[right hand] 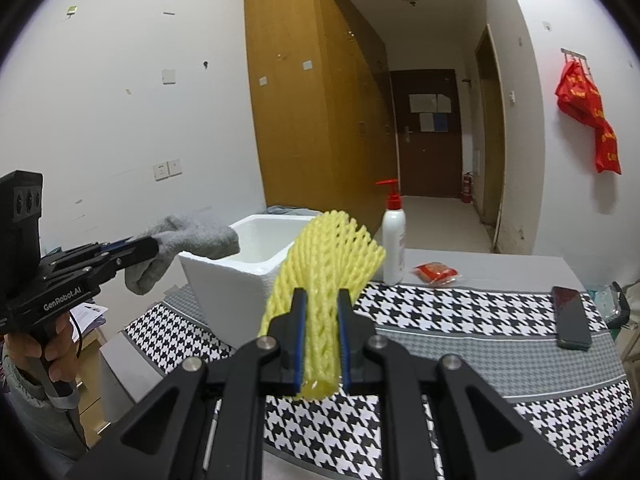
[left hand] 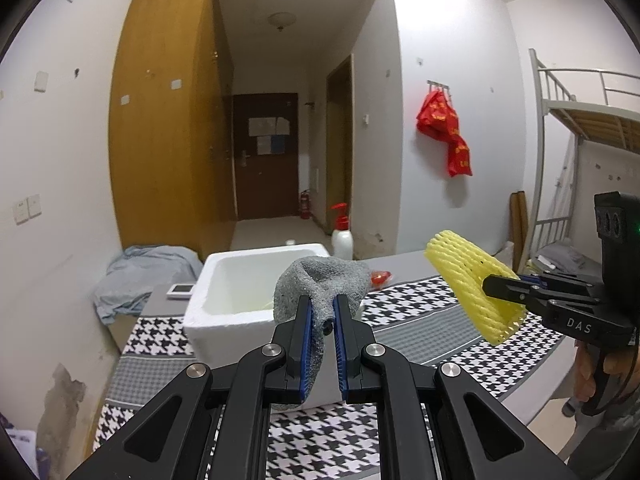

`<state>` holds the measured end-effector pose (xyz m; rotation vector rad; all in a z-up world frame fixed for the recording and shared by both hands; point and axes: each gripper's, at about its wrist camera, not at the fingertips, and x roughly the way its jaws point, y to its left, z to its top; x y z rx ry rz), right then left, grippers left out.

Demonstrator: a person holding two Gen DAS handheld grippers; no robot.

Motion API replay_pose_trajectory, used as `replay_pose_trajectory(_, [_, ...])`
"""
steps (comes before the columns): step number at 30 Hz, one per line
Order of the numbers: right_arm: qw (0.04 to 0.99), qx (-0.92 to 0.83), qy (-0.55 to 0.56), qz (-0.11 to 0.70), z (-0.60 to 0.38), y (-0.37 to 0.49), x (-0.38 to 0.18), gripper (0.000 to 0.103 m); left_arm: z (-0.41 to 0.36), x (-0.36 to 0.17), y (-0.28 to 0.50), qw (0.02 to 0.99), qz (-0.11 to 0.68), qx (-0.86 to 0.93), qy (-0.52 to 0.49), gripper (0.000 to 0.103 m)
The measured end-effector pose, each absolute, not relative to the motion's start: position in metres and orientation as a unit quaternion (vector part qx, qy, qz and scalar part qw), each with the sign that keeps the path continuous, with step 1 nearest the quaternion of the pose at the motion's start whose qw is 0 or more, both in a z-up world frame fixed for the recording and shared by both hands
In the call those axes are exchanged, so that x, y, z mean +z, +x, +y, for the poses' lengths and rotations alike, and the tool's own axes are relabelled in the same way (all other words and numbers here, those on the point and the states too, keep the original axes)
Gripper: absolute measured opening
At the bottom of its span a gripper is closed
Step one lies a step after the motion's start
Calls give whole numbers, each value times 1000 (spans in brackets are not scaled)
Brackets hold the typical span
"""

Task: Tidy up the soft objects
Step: 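Carry the yellow net with the right tool and the sock with the left tool to the foam box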

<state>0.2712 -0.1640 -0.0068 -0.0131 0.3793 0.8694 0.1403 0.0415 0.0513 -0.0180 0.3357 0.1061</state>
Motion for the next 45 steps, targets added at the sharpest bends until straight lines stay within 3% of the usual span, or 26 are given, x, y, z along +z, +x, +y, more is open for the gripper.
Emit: replay_pose_trajectory(45, [864,467,-44,183,-72,297,14,17,107,47,118,979,158,120,-42,11])
